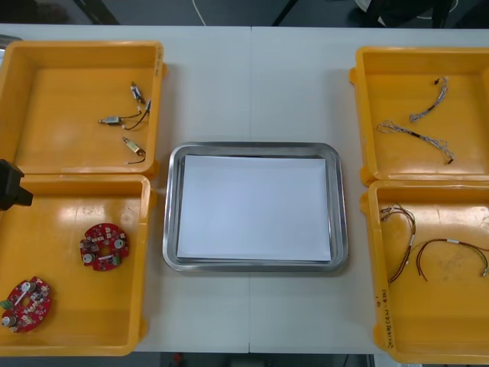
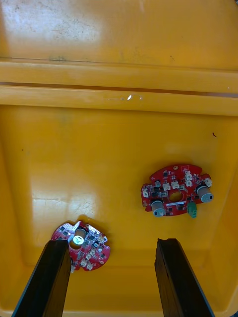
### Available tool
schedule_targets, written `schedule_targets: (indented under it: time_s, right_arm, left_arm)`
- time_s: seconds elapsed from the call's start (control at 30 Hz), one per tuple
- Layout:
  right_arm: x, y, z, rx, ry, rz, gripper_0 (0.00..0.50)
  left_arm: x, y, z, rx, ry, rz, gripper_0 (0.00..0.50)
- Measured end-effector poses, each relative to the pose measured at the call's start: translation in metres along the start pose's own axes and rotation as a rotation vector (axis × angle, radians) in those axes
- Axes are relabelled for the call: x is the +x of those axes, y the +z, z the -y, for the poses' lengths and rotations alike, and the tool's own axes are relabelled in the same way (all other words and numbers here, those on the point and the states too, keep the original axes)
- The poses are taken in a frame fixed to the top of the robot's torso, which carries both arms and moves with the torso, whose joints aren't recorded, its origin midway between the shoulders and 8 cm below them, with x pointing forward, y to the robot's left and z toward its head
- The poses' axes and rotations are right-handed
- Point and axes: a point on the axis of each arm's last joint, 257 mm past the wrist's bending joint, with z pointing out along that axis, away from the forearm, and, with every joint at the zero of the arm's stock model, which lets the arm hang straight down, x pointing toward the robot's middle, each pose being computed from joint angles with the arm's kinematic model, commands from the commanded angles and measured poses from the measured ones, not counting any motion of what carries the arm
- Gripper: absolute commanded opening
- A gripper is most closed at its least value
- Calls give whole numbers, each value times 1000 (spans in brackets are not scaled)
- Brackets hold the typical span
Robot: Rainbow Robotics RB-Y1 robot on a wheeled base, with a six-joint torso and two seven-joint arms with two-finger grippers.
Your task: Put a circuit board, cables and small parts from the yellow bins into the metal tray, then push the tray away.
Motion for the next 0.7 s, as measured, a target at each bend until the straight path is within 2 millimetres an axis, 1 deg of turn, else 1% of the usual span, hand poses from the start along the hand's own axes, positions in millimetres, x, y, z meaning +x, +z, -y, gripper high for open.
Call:
schedule_targets:
  time_s: [0.7]
  right_arm:
    - [0, 0, 0, 0, 0, 0, 500]
  left_arm:
    - [0, 0, 0, 0, 0, 0, 500]
